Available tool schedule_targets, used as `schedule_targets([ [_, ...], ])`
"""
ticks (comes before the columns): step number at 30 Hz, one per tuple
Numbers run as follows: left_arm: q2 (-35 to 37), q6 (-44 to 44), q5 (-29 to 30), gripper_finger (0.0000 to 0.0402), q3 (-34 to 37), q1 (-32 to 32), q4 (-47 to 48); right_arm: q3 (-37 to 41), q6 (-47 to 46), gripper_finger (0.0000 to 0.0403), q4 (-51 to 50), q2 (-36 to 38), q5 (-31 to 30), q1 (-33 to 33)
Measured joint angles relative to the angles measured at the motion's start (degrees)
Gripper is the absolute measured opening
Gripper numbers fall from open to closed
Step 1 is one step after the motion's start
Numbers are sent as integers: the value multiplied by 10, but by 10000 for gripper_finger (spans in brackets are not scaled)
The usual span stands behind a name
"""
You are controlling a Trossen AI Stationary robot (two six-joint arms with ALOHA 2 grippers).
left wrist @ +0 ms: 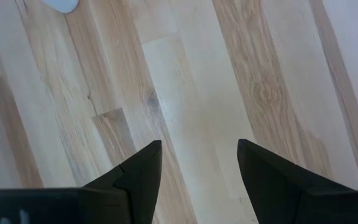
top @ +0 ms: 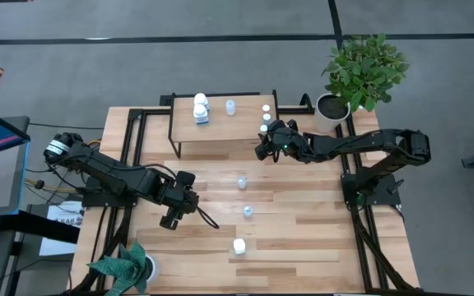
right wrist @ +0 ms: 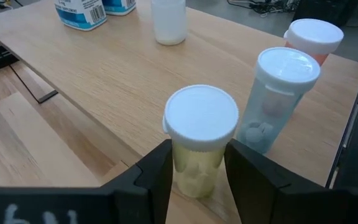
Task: Pick and place medicine bottles onto shelf by color
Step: Put the yellow pill bottle on the shelf
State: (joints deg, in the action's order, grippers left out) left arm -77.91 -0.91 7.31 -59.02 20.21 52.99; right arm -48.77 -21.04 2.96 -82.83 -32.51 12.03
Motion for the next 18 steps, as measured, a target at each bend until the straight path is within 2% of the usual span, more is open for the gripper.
schedule_targets([
  [9, 0, -8, 0, 196, 0, 0, 0, 0, 1, 163, 1, 0, -2, 0],
  [18, 0, -9, 0, 196, 0, 0, 0, 0, 1, 219, 1, 0, -4, 0],
])
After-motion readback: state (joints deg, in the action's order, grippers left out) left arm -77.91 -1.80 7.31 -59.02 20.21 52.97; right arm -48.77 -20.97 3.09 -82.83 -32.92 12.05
